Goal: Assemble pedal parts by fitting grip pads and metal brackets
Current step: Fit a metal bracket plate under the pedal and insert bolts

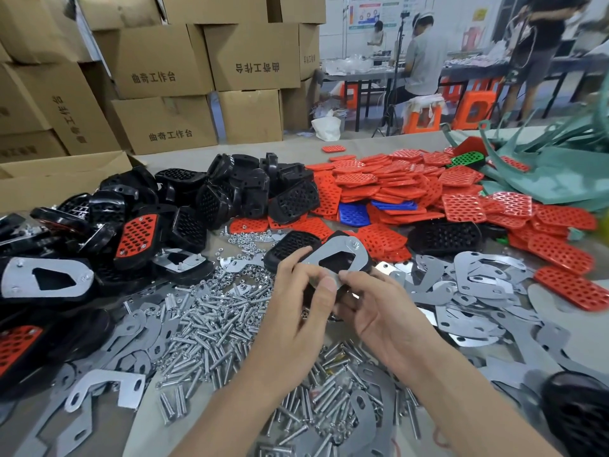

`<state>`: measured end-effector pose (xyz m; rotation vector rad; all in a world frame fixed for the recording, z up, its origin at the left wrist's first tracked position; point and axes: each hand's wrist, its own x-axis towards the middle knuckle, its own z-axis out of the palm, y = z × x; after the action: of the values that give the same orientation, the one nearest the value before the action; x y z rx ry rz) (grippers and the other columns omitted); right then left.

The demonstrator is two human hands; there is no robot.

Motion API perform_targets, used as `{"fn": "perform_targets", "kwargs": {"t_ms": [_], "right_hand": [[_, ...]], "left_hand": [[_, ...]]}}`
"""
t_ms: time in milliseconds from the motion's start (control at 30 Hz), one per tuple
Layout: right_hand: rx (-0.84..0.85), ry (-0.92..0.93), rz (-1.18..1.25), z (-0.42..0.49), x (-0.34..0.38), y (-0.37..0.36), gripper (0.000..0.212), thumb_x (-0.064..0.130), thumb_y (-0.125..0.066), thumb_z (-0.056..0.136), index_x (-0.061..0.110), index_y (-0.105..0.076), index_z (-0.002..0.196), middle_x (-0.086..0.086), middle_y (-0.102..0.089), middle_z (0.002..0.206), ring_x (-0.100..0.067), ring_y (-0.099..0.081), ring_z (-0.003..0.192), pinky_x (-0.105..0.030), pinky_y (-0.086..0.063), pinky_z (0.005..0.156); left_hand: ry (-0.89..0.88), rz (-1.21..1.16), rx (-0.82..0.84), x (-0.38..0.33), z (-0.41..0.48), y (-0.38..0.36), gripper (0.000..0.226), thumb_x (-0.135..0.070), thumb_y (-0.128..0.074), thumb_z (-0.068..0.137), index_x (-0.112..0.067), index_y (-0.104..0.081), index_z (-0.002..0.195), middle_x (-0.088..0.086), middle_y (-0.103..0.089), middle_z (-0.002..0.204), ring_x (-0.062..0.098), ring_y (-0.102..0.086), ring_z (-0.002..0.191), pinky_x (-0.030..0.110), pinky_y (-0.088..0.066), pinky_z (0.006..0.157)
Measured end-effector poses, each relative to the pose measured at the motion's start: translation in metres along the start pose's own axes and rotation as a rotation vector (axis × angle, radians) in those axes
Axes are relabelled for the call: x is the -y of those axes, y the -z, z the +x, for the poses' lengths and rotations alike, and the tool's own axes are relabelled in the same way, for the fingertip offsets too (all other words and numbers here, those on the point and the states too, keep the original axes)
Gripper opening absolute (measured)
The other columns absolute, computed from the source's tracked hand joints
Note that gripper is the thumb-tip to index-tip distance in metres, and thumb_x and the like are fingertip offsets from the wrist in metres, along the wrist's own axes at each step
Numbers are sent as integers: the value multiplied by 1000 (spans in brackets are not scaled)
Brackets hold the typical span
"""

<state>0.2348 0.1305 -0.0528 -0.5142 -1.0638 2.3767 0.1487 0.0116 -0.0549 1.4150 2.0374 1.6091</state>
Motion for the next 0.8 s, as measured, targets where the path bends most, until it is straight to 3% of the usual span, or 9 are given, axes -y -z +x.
{"fn": "perform_targets", "kwargs": {"t_ms": [100, 233, 300, 367, 433, 533, 600, 700, 800], "right_hand": [[-17, -2, -34, -1, 0, 2, 8, 2, -67, 88, 9, -67, 91, -12, -64, 85, -24, -61, 75, -40, -51, 76], [-21, 8, -20, 0, 1, 1, 19, 1, -64, 94, 2, -68, 112, -14, -71, 98, -30, -60, 92, -46, -49, 88], [-13, -2, -39, -2, 1, 0, 12, 1, -63, 94, 5, -68, 104, -15, -69, 96, -29, -63, 89, -43, -53, 81], [-11, -26, -35, -2, 0, 1, 8, 2, -64, 93, 8, -69, 94, -15, -65, 91, -25, -64, 79, -41, -58, 72], [-18, -21, -16, -1, 0, 1, 6, 2, -66, 90, 7, -69, 92, -14, -67, 89, -27, -63, 81, -44, -56, 80], [7, -1, -14, 0, 1, -1, 19, 6, -70, 80, 6, -67, 99, -13, -72, 92, -29, -66, 87, -45, -51, 86], [18, -18, -42, -1, 0, 0, 10, 5, -68, 85, 8, -66, 94, -15, -69, 90, -28, -66, 83, -46, -54, 78], [-3, -28, -38, -1, 0, 3, 8, 4, -69, 86, 8, -63, 90, -9, -64, 76, -22, -61, 68, -43, -54, 74], [2, 1, -37, 0, 2, 2, 14, 8, -72, 76, 8, -69, 89, -13, -72, 87, -25, -68, 78, -41, -57, 80]], "left_hand": [[-6, 21, 64, -1, 0, -2, 38, -66, -33, 98, -41, -61, 101, -28, -29, 145, -9, -14, 148, 15, -28, 104], [34, -81, 25, 2, -1, 1, 31, -64, -38, 99, -43, -52, 118, -27, -41, 143, -1, -32, 145, 28, -35, 109], [7, -15, 45, 1, -1, 0, 32, -61, -35, 102, -38, -57, 107, -26, -39, 139, -7, -19, 148, 18, -29, 106], [-4, 19, 81, 0, -1, -1, 38, -61, -33, 102, -36, -61, 99, -30, -34, 138, -8, -10, 149, 17, -26, 105], [12, -20, 64, 2, -1, 0, 36, -63, -35, 100, -39, -60, 106, -34, -37, 136, -4, -18, 149, 23, -31, 108], [48, -71, 37, 4, -1, 0, 30, -64, -35, 100, -44, -53, 114, -20, -45, 139, 5, -33, 145, 32, -35, 111], [30, 4, 59, 4, 0, -1, 36, -66, -32, 99, -40, -58, 104, -21, -37, 143, -6, -21, 147, 22, -30, 108], [60, -3, 98, 5, 0, -1, 46, -72, -33, 95, -39, -65, 93, -27, -24, 152, -18, -13, 143, 20, -28, 104], [51, -69, 61, 8, 0, -1, 38, -68, -38, 98, -41, -60, 112, -34, -32, 146, -12, -19, 145, 29, -30, 109]]}}
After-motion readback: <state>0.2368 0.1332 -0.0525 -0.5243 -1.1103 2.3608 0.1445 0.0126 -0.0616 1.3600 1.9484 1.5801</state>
